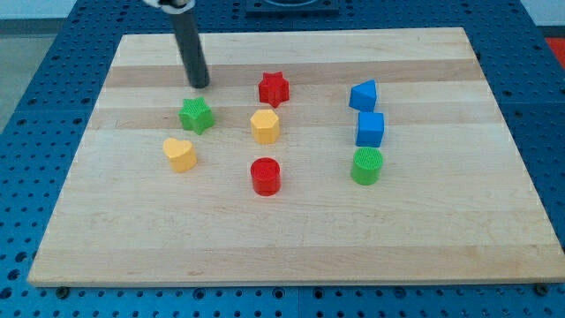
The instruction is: Push the blue triangle slightly left
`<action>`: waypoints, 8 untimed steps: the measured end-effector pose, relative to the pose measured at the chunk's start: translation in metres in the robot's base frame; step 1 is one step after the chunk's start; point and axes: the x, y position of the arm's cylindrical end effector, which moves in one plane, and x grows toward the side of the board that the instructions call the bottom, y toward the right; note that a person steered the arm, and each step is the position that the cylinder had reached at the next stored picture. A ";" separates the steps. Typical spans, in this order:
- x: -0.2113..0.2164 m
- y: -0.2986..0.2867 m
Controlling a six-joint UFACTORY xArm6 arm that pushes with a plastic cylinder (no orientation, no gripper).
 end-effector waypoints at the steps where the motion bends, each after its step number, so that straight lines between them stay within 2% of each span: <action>1: -0.017 0.055; 4: -0.004 0.281; 5: -0.002 0.283; 6: 0.047 0.283; 8: 0.057 0.275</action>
